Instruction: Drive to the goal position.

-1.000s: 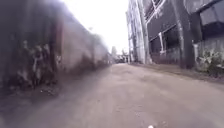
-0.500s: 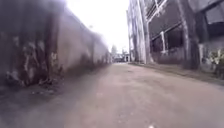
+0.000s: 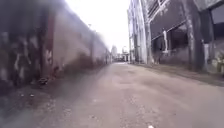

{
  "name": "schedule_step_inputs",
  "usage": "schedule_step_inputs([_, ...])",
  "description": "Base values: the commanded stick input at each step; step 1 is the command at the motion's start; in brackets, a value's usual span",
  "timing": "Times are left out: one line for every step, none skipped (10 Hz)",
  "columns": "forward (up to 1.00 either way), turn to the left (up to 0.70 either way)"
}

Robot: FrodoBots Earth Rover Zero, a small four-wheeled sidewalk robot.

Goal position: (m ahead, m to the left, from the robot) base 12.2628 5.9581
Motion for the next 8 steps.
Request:
schedule_step_inputs([0.5, 0.0])
schedule_step_inputs([0.5, 0.0])
schedule_step_inputs([0.5, 0.0])
schedule_step_inputs([0.5, 0.0])
schedule_step_inputs([0.5, 0.0])
schedule_step_inputs([0.5, 0.0])
schedule_step_inputs([0.5, 0.0])
schedule_step_inputs([0.5, 0.0])
